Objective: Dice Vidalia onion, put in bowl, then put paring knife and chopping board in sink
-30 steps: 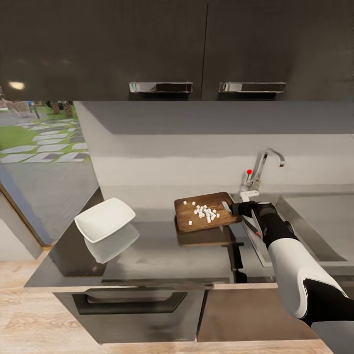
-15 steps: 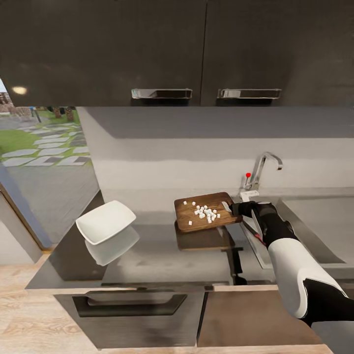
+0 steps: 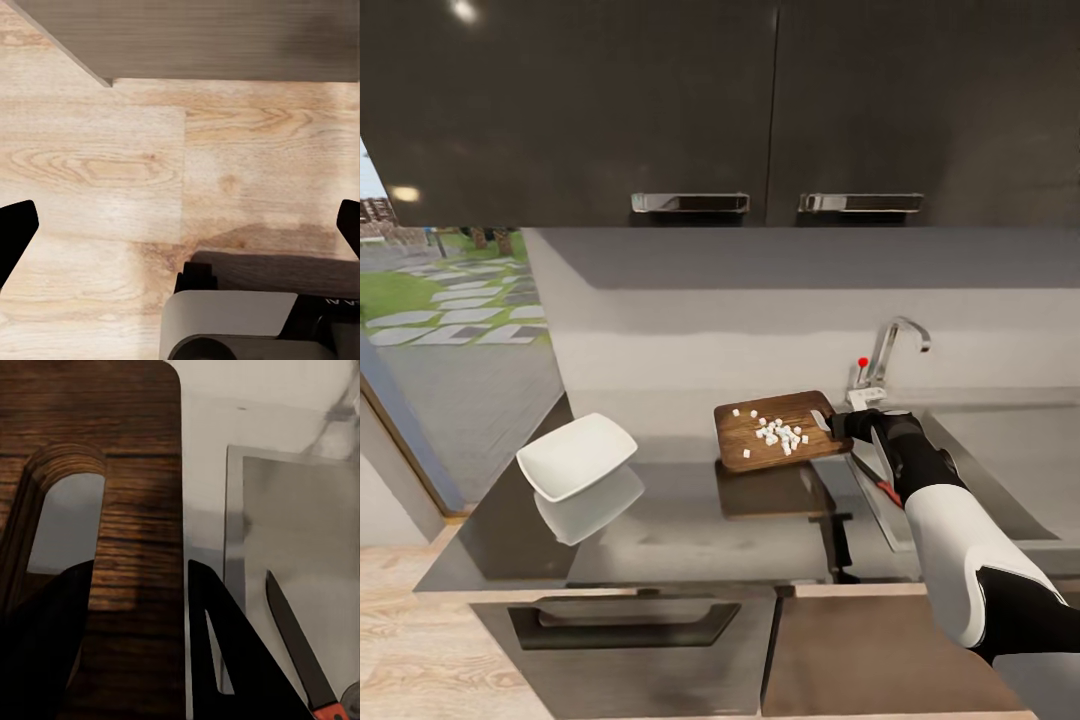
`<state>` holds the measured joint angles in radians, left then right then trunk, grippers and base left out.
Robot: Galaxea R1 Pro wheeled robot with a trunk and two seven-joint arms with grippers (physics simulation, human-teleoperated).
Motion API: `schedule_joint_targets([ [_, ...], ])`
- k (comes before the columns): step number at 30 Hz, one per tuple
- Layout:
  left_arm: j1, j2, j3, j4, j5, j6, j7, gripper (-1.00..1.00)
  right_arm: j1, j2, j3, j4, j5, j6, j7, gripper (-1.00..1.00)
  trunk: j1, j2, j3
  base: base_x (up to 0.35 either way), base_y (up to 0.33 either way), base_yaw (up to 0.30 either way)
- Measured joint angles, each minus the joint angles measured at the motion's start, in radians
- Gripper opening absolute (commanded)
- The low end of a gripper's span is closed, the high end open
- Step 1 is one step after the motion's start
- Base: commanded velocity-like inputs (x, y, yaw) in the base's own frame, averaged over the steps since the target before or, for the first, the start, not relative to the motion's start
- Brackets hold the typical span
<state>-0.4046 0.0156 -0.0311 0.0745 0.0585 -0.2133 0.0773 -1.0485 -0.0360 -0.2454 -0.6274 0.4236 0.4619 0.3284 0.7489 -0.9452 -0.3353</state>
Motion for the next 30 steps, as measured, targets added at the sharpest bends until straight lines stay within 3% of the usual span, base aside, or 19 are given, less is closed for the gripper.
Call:
schedule_joint_targets([
  [16,0.0,0.0,0.0,0.001,0.0,0.0,0.0,1.0,0.0,0.0,0.001,0.0,0.0,0.002,-0.001,-1.0,0.0,0.0,0.024,0.0,0.0,0.0],
  [30,0.0,0.0,0.0,0.001,0.0,0.0,0.0,1.0,0.0,0.003,0.004,0.0,0.001,0.075,-0.018,-1.0,0.0,0.0,0.026,0.0,0.0,0.0],
])
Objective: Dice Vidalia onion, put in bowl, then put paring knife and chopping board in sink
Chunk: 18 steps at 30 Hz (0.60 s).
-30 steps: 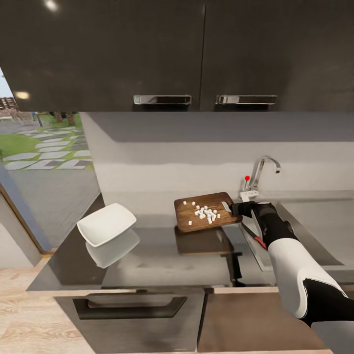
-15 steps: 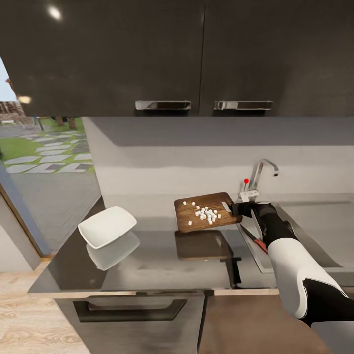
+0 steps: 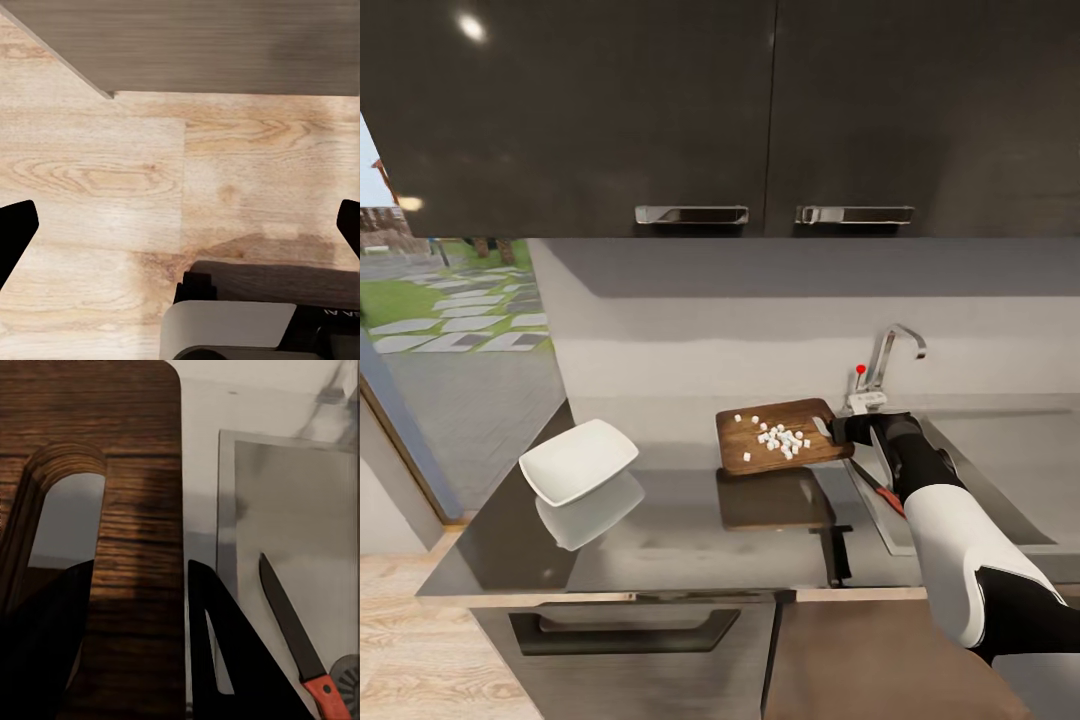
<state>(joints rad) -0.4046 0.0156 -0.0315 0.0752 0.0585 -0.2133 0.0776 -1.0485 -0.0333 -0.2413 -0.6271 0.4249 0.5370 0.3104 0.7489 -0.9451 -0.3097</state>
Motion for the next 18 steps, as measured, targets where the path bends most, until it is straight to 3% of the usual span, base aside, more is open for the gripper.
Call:
schedule_joint_targets([
  [18,0.0,0.0,0.0,0.0,0.0,0.0,0.0,1.0,0.0,0.001,0.0,0.0,0.001,0.018,-0.009,-1.0,0.0,0.0,0.0,0.0,0.0,0.0],
])
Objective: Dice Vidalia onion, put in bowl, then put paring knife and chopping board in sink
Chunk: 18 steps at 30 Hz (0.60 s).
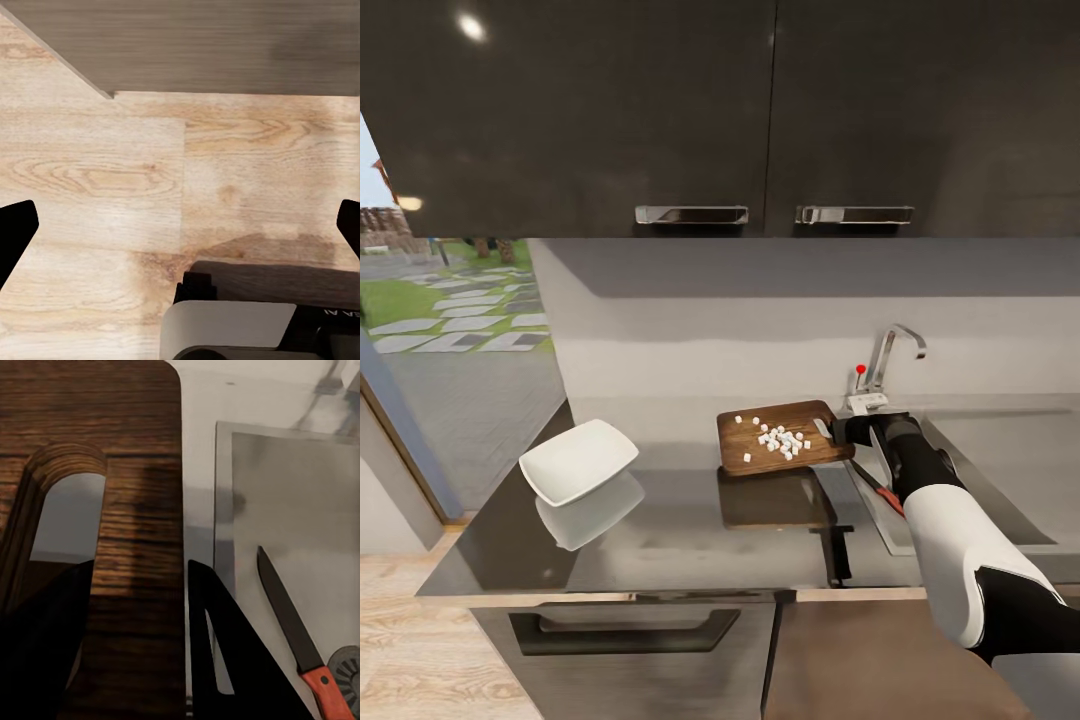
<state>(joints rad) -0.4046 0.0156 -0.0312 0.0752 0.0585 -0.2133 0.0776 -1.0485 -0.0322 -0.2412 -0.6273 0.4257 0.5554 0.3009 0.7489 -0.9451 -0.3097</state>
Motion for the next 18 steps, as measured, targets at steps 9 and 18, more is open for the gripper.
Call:
schedule_joint_targets([
  [9,0.0,0.0,0.0,0.0,0.0,0.0,0.0,1.0,0.0,0.001,0.0,0.0,0.0,0.02,0.0,-1.0,0.0,0.0,0.005,0.0,0.0,0.0],
  [18,0.0,0.0,0.0,0.0,0.0,0.0,0.0,1.0,0.0,0.001,0.0,0.0,0.0,0.023,0.0,-1.0,0.0,0.0,0.019,0.0,0.0,0.0],
])
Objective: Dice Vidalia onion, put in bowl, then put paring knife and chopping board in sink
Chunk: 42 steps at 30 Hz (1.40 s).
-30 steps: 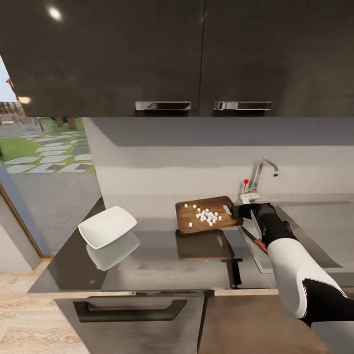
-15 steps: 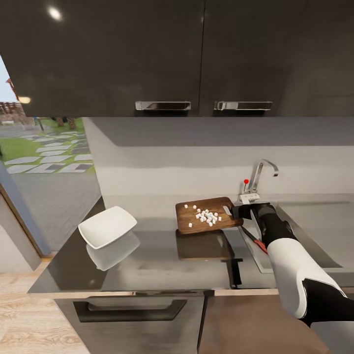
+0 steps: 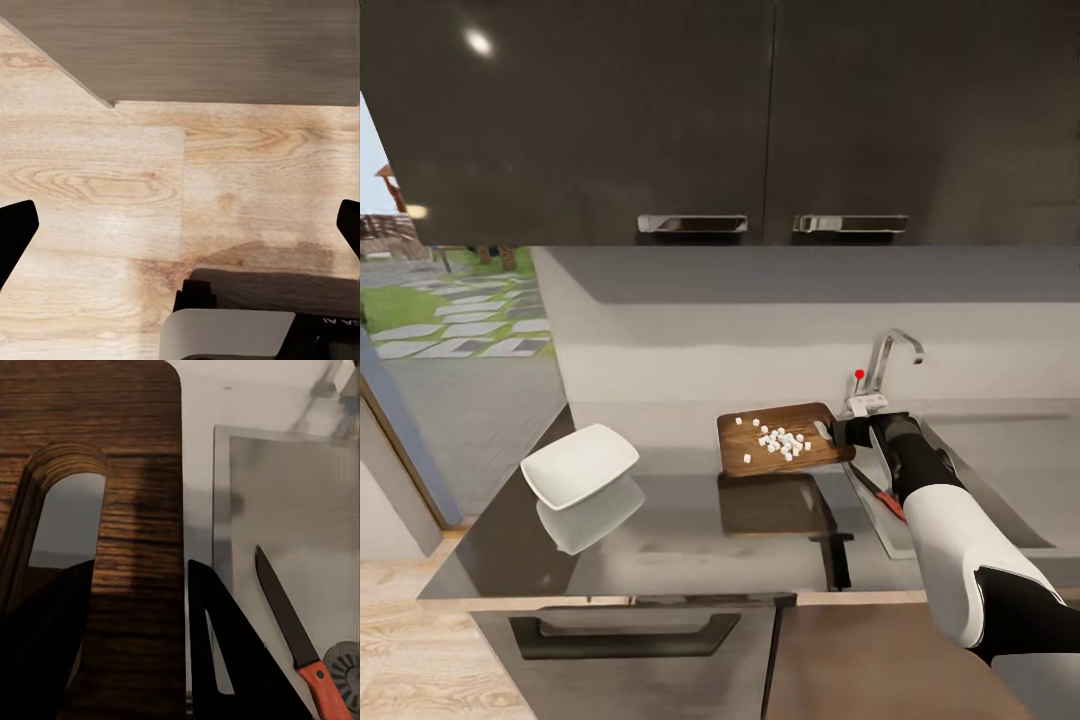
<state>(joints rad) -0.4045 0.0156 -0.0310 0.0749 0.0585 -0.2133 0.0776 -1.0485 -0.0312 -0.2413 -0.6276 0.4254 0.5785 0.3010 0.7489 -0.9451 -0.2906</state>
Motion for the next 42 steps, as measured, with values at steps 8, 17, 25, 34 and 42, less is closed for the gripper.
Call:
schedule_joint_targets([
  [8,0.0,0.0,0.0,0.0,0.0,0.0,0.0,1.0,0.0,0.0,0.0,0.0,0.0,0.0,0.0,-1.0,0.0,0.0,0.013,0.0,0.0,0.0],
  [17,0.0,0.0,0.0,0.0,0.0,0.0,0.0,1.0,0.0,0.001,0.0,0.0,0.0,0.003,0.0,-1.0,0.0,0.0,0.027,0.0,0.0,0.0],
  [25,0.0,0.0,0.0,0.0,0.0,0.0,0.0,1.0,0.0,0.001,0.002,0.0,0.002,0.004,0.0,-1.0,0.0,0.0,0.039,0.0,0.046,0.0],
  [34,0.0,0.0,0.001,0.0,0.0,0.0,0.001,1.0,0.0,0.003,0.002,0.0,0.002,0.004,0.0,-1.0,0.0,0.0,0.041,0.0,0.277,0.0],
  [42,0.0,0.0,0.001,0.0,0.0,0.001,0.001,1.0,0.0,0.003,0.002,0.001,0.003,0.004,0.0,-1.0,0.0,0.0,0.041,0.0,0.291,0.0],
])
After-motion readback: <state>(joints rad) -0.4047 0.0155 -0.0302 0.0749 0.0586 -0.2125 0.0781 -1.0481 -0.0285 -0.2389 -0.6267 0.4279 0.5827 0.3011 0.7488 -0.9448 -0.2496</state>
